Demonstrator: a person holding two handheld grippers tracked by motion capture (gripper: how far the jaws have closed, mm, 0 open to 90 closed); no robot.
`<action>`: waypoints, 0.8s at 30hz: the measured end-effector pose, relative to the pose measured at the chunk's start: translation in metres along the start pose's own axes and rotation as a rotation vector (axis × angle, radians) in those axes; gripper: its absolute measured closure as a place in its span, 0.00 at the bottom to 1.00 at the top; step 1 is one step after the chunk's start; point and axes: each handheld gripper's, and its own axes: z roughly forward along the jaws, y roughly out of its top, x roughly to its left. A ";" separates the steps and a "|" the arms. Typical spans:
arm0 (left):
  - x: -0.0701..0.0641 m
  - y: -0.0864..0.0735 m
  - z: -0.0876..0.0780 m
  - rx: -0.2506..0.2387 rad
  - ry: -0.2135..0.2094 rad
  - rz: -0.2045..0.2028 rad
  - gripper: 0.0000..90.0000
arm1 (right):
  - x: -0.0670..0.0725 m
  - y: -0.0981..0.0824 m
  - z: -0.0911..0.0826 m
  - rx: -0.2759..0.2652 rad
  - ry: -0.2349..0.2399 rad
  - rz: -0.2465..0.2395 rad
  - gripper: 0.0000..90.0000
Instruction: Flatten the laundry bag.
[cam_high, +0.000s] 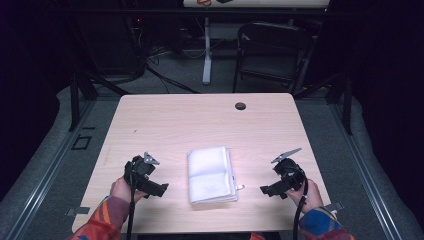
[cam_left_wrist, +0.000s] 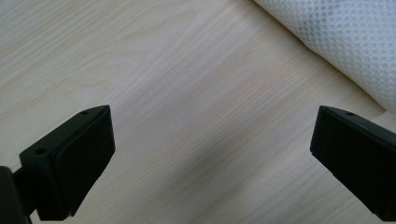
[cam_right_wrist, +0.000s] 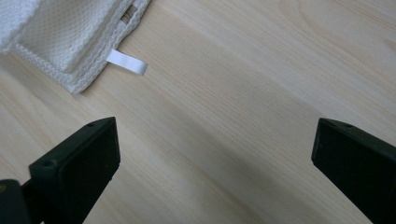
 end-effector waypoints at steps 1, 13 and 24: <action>0.000 0.000 0.000 0.000 0.000 0.000 0.00 | 0.000 0.000 0.000 -0.002 0.008 0.004 0.01; -0.020 0.011 -0.003 -0.040 -0.015 0.041 0.00 | 0.005 0.000 -0.004 0.008 -0.012 -0.002 0.02; -0.041 0.029 -0.002 -0.081 -0.060 0.089 0.00 | 0.010 0.001 -0.004 0.001 0.024 0.008 0.03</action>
